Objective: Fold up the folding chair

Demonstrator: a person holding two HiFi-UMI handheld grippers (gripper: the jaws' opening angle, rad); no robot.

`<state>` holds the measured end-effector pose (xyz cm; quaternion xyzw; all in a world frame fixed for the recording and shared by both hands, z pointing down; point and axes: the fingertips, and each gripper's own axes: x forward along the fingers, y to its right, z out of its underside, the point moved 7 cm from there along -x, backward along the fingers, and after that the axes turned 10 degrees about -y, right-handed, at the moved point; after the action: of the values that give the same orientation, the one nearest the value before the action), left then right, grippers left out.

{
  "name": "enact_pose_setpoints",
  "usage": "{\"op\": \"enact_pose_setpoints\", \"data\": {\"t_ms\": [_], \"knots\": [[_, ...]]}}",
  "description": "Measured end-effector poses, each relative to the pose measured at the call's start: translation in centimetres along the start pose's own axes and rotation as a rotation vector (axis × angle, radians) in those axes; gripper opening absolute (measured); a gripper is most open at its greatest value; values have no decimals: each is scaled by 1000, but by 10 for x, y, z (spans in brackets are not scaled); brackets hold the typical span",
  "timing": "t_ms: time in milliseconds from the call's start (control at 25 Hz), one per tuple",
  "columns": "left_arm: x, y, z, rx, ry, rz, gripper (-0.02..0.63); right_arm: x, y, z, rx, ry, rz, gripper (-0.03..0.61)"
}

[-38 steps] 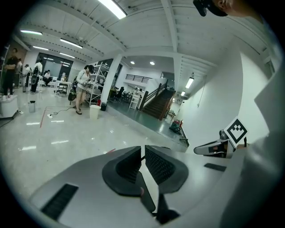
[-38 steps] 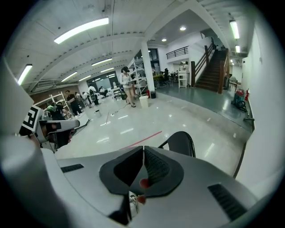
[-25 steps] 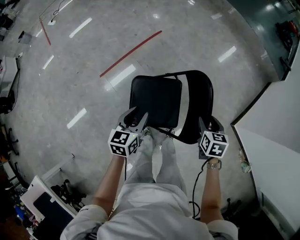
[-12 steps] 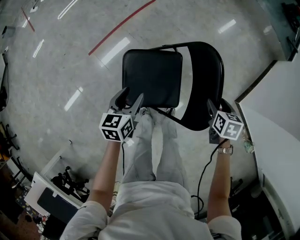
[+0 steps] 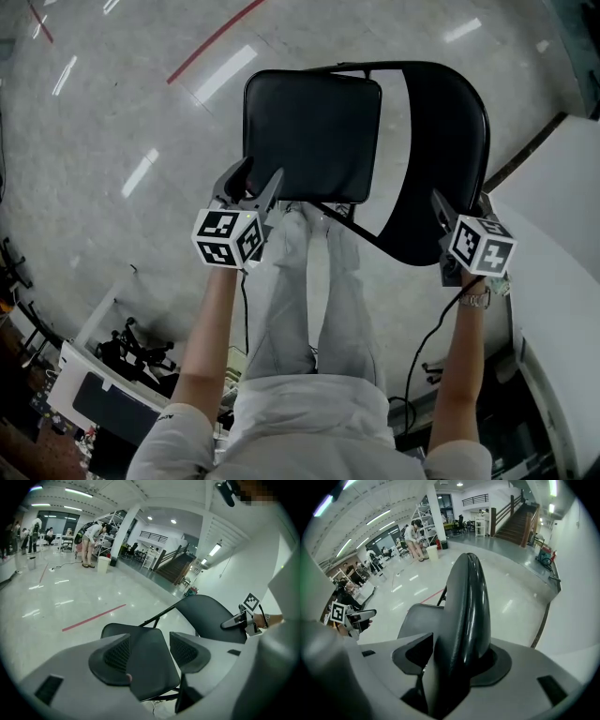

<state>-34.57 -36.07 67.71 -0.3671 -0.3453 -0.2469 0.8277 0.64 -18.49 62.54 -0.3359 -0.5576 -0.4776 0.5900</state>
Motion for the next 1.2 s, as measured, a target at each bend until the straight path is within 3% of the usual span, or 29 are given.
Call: {"op": "enact_pose_setpoints", "data": {"t_ms": [600, 840, 1200], "knots": [[72, -92, 46, -68, -75, 21, 250, 1, 10, -4, 56, -100, -39, 163], [103, -141, 72, -140, -118, 19, 250, 0, 11, -3, 58, -99, -30, 163], [143, -203, 97, -278, -199, 113, 250, -2, 10, -3, 77, -113, -23, 164]]}}
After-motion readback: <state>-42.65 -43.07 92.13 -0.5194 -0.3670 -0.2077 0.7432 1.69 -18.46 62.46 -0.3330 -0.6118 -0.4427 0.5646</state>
